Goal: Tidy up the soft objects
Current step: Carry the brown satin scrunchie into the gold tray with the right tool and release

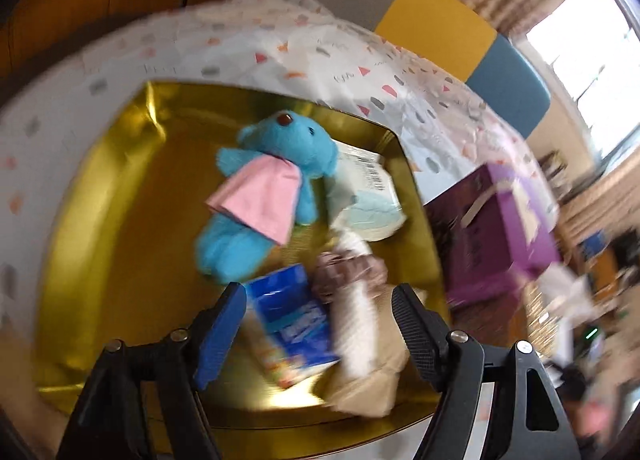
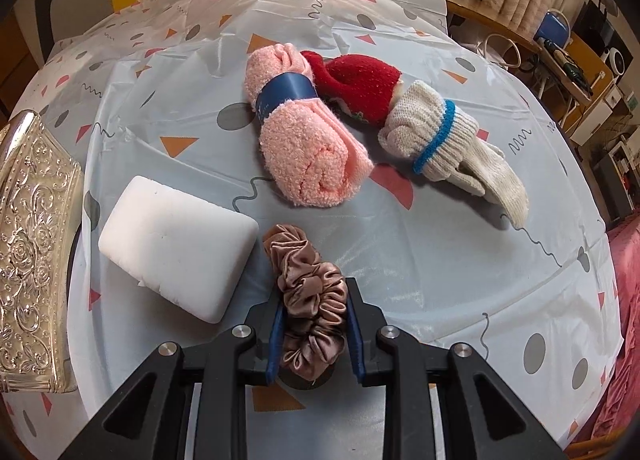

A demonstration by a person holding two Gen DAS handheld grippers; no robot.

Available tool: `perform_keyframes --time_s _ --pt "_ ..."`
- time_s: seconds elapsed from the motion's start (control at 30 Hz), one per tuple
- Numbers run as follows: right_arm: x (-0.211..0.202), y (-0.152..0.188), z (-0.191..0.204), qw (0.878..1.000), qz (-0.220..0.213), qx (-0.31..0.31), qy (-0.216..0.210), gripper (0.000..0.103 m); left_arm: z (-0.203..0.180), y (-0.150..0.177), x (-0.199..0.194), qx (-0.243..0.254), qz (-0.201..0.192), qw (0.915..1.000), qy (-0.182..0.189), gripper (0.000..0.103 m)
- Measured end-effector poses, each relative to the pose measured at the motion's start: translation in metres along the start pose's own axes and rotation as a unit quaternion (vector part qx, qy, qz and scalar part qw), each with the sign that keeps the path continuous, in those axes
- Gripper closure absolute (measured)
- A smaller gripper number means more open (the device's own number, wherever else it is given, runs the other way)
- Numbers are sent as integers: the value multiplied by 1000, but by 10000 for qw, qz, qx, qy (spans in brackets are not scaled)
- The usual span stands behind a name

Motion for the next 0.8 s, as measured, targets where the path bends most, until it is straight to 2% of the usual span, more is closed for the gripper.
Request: perform_keyframes --time_s 0.07,0.13,0.2,0.43,0.57,0.67,0.73,0.8 --pt "1 -1 0 10000 -1 -9 8 77 4 8 -7 278 -122 9990 -325 24" --pt "0 -1 1 10000 -17 -37 23 77 8 14 -13 420 -222 9977 -482 23" --pt "0 -1 1 10000 -39 -60 32 77 12 20 -15 452 -238 9969 -606 16" --pt "-2 0 -2 10000 -38 42 -26 78 19 32 -15 247 -17 9983 -525 15" --pt "-1 -1 -6 9999 -21 146 13 79 15 35 -22 508 -175 9954 -792 15" --pt "-2 -2 -13 9994 -34 317 104 81 14 35 -29 619 -371 9938 -843 15" --pt "-9 -6 -21 9984 -217 521 84 81 15 34 -33 633 -459 9940 -762 15" --pt "-22 -11 -27 9956 -520 770 -158 81 14 34 -37 731 -525 9930 -767 13"
Point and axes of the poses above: each gripper's, at about its wrist camera, not at the fingertips, and x roughly the way its jaws point, z to its left, y to its underside, the point moved 5 cm from there along x, roughly the way its jaws point, and after that the axes turned 7 degrees about y, right-handed, at the moved point
